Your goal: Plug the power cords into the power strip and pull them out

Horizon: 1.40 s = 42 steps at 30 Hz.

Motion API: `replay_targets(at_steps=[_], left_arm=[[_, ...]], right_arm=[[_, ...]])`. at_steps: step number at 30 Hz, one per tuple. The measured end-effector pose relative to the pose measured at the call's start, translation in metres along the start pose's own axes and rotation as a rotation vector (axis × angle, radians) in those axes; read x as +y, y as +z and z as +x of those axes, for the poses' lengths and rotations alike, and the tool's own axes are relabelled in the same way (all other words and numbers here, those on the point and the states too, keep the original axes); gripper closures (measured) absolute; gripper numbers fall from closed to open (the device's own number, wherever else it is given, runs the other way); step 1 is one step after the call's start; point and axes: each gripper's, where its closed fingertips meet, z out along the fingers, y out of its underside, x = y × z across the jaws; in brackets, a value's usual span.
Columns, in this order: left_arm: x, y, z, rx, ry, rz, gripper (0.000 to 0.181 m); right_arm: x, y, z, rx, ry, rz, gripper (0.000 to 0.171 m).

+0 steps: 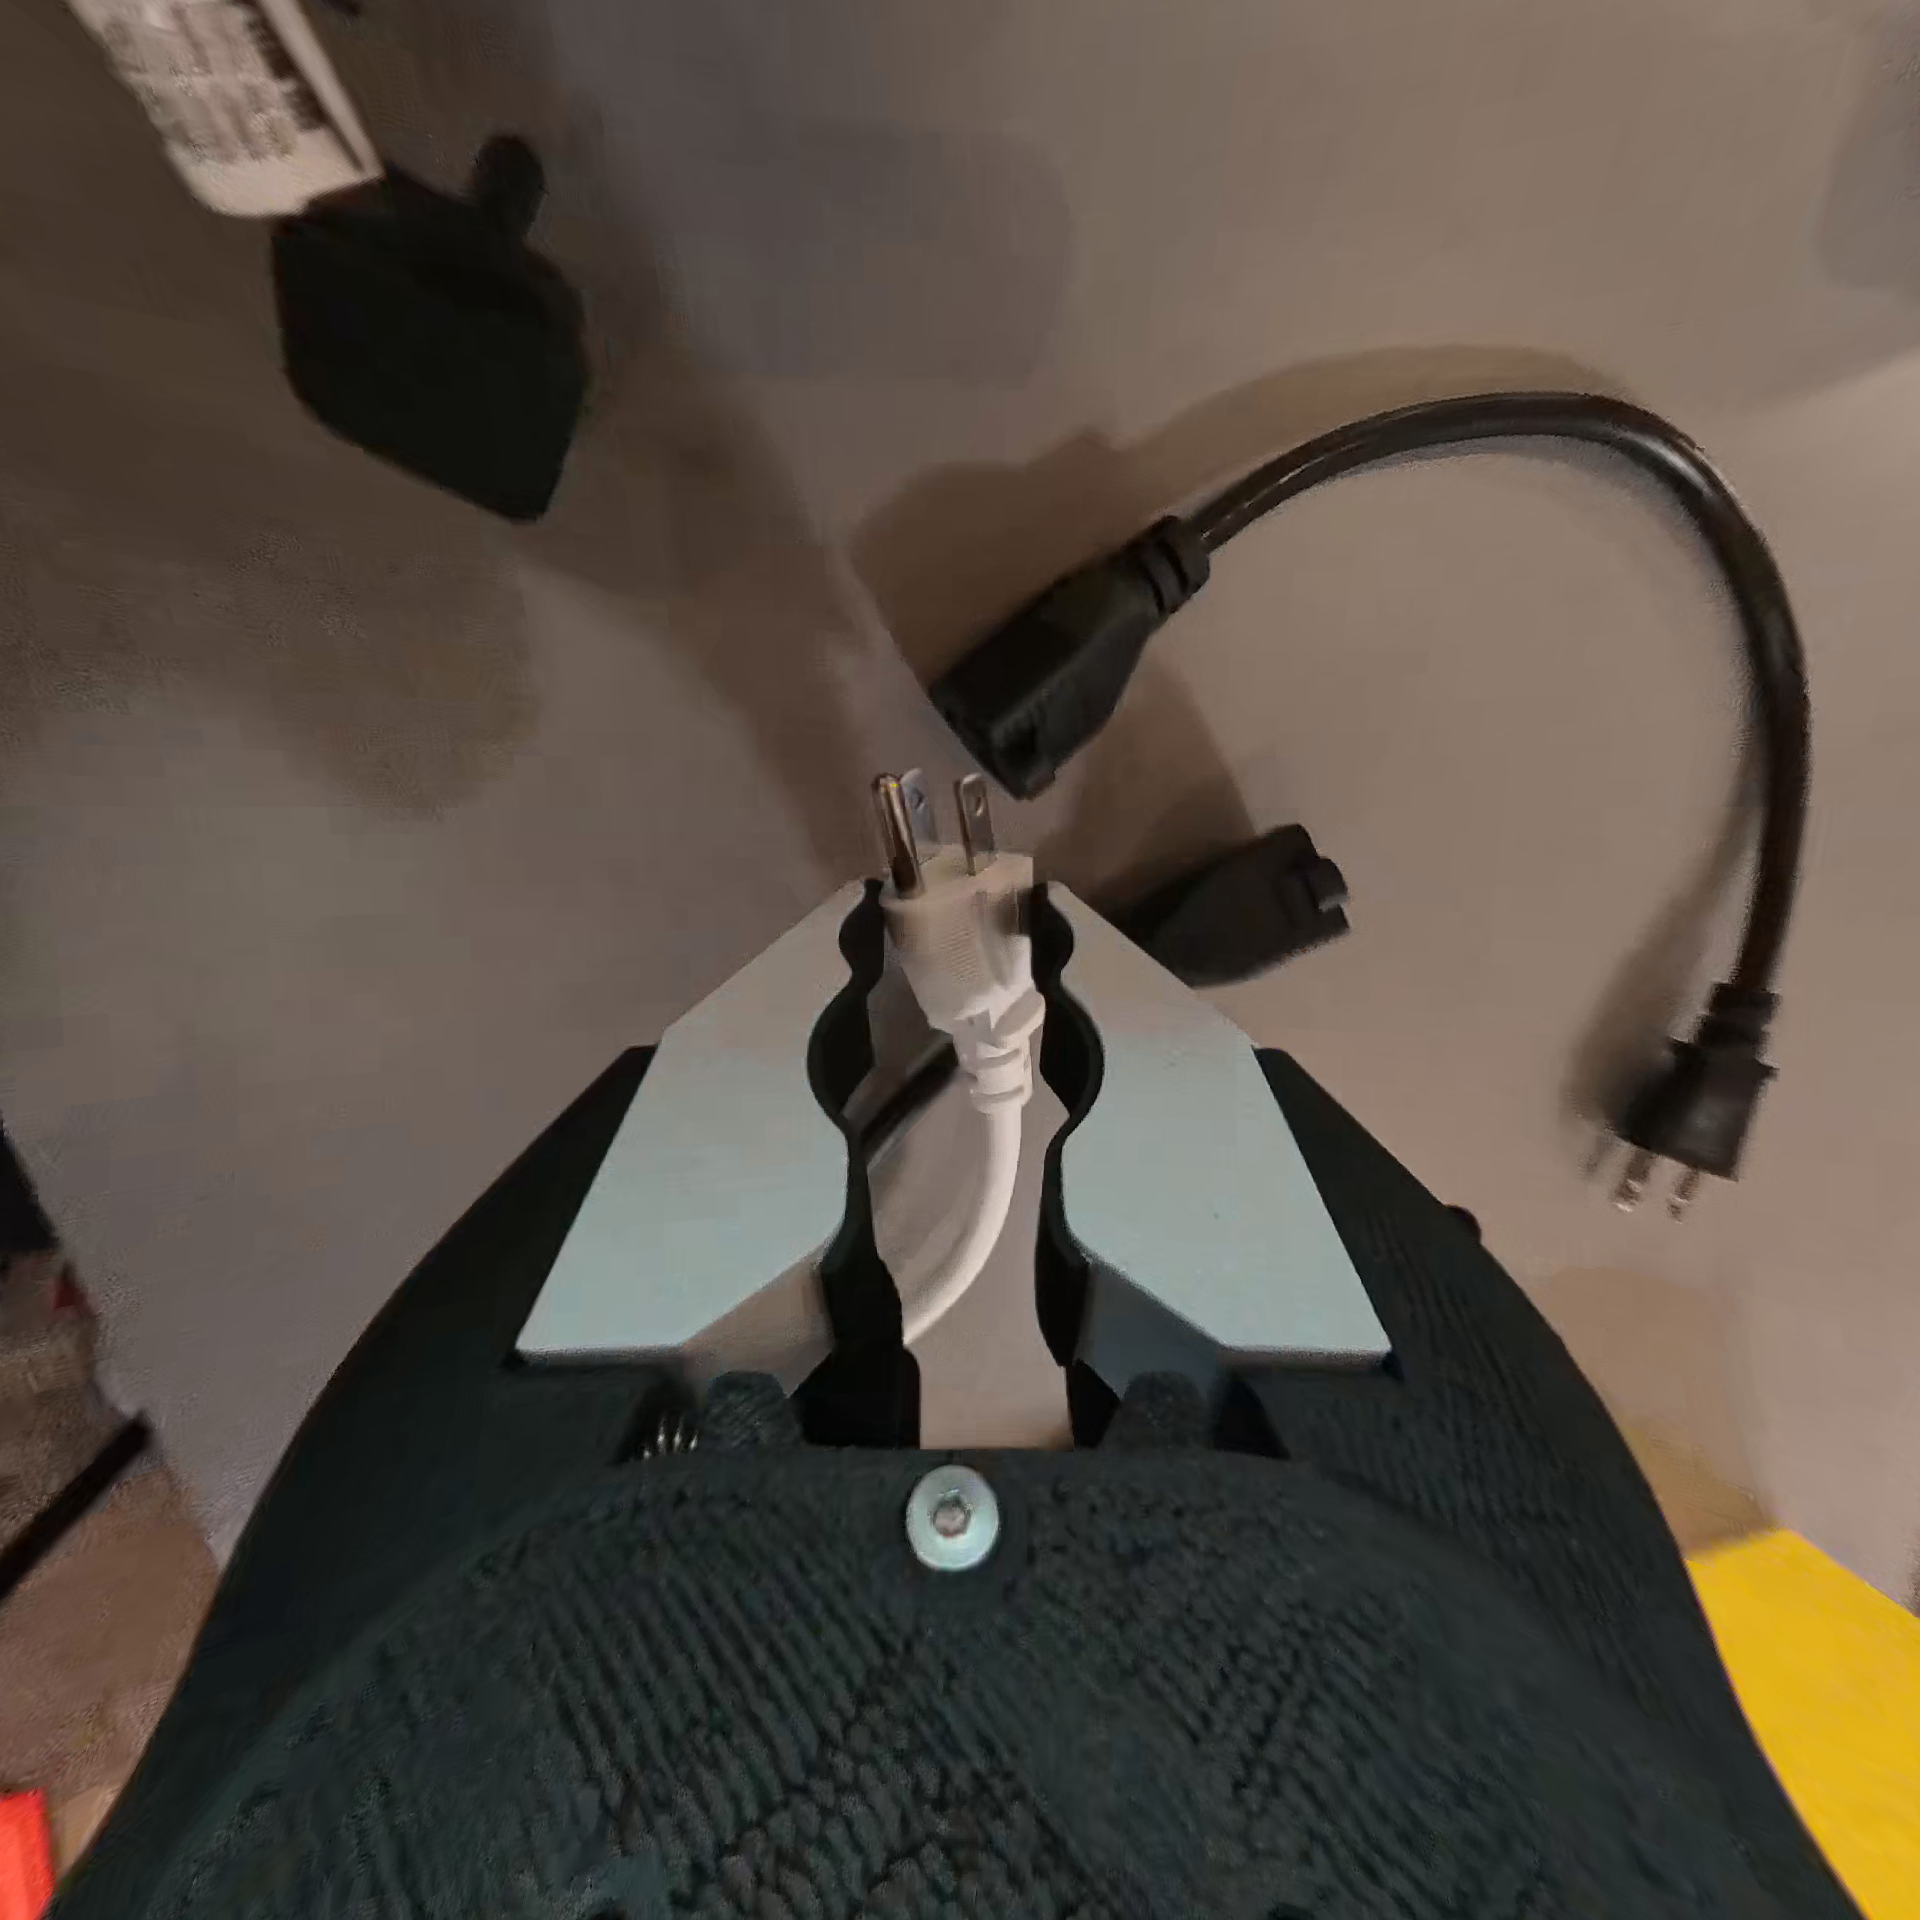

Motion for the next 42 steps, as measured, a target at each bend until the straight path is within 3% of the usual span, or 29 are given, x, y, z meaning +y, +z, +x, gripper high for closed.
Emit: replay_targets(at_steps=[3,4,7,9,14,22,24,30,37,42], left_arm=[[-0.002,0.000,0.005,0.019,0.014,0.005,0.132],[-0.002,0.000,0.007,0.025,0.018,0.006,0.132],[-0.003,0.001,0.010,0.035,0.025,0.009,0.132],[-0.003,0.002,0.011,0.040,0.025,0.008,0.132],[-0.003,0.004,0.016,0.063,0.030,0.007,0.132],[-0.003,0.004,0.020,0.082,0.039,0.007,0.132],[-0.003,0.004,0.020,0.085,0.038,0.006,0.132],[-0.004,0.005,0.021,0.078,0.044,0.002,0.132],[-0.005,0.005,0.021,0.039,0.196,-0.009,0.132],[-0.008,0.004,0.022,0.023,0.274,-0.002,0.132]], right_arm=[[0.001,0.019,0.001,0.001,0.044,0.076,0.144],[0.000,0.019,0.001,-0.004,0.062,0.121,0.135],[-0.007,-0.006,0.001,-0.052,0.145,0.348,0.110],[0.001,-0.024,0.005,-0.108,0.239,0.448,0.103],[0.043,-0.016,0.004,-0.253,0.364,0.452,0.117],[0.048,0.009,-0.004,-0.424,0.452,0.477,0.145],[0.048,0.011,0.000,-0.373,0.445,0.471,0.162],[0.037,-0.010,0.008,-0.151,0.400,0.500,0.163],[0.003,-0.060,0.012,0.049,0.399,0.689,0.164],[-0.020,-0.078,0.011,0.199,0.368,0.671,0.165]])
